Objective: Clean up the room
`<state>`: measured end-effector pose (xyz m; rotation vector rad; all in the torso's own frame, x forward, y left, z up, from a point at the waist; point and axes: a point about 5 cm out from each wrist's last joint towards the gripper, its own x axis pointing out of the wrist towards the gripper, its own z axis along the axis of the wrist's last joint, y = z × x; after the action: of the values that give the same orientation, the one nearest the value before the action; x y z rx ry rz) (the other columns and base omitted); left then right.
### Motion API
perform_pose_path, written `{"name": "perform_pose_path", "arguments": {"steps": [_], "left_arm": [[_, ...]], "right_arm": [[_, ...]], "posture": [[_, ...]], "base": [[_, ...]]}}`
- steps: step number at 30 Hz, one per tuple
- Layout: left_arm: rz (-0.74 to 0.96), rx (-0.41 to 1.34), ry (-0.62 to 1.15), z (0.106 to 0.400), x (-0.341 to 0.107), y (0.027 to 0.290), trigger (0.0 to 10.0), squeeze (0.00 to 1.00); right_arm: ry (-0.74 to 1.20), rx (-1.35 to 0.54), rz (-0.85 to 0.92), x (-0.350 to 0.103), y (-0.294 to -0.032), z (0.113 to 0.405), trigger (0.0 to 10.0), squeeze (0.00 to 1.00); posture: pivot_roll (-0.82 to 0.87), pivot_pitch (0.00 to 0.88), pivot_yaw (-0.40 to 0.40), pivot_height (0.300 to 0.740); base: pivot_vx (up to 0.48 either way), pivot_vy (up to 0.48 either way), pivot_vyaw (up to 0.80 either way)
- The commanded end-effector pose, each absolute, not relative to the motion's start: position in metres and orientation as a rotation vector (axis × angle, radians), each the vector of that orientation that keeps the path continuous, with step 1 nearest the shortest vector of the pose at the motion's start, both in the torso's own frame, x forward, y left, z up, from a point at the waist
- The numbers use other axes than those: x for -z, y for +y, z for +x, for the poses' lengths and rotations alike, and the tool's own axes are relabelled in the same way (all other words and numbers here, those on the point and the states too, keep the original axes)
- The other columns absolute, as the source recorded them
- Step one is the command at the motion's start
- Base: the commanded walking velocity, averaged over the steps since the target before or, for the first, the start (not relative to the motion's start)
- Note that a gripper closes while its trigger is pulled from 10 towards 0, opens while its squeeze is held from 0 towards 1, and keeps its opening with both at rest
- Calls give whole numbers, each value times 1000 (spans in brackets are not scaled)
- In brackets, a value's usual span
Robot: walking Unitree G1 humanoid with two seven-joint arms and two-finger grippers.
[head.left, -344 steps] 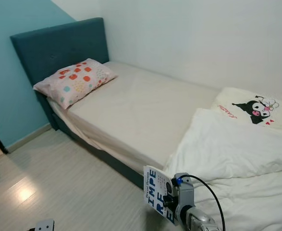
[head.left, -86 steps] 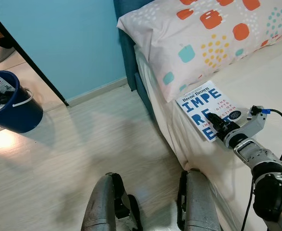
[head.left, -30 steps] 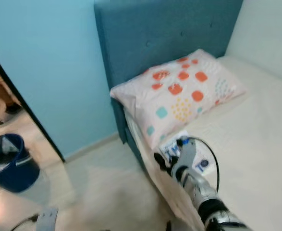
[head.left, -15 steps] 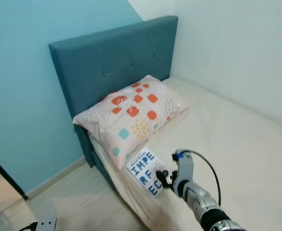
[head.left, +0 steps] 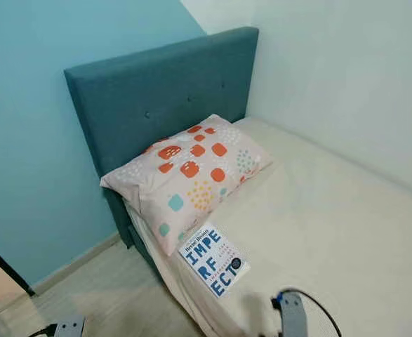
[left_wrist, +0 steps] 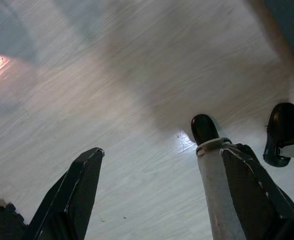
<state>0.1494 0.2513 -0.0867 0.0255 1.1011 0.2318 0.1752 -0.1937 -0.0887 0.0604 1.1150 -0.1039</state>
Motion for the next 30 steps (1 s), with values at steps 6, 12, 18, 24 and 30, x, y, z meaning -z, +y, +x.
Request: {"name": "perform_pose_path", "arguments": {"steps": [6, 12, 18, 24, 30], "left_arm": [[26, -214, 1139, 145, 90, 245, 10000, 0], [28, -192, 1131, 146, 90, 244, 10000, 0], [21, -166, 1127, 146, 90, 243, 10000, 0], [15, -147, 1129, 146, 91, 241, 10000, 0], [15, -146, 1129, 146, 91, 241, 10000, 0]], "right_arm": [[1220, 94, 20, 101, -191, 147, 10000, 0], [1247, 79, -29, 103, -194, 138, 10000, 0], [1260, 68, -44, 106, -188, 133, 10000, 0], [1263, 64, -51, 107, -186, 131, 10000, 0], [1271, 79, -63, 107, -199, 127, 10000, 0]], "posture": [[-114, 32, 1, 740], [-115, 36, 0, 740], [-118, 37, 3, 740], [-121, 40, 6, 740], [-119, 40, 7, 740]], "base": [[-480, 0, -693], [0, 0, -698], [0, 0, -695], [0, 0, -696], [0, 0, -696]]}}
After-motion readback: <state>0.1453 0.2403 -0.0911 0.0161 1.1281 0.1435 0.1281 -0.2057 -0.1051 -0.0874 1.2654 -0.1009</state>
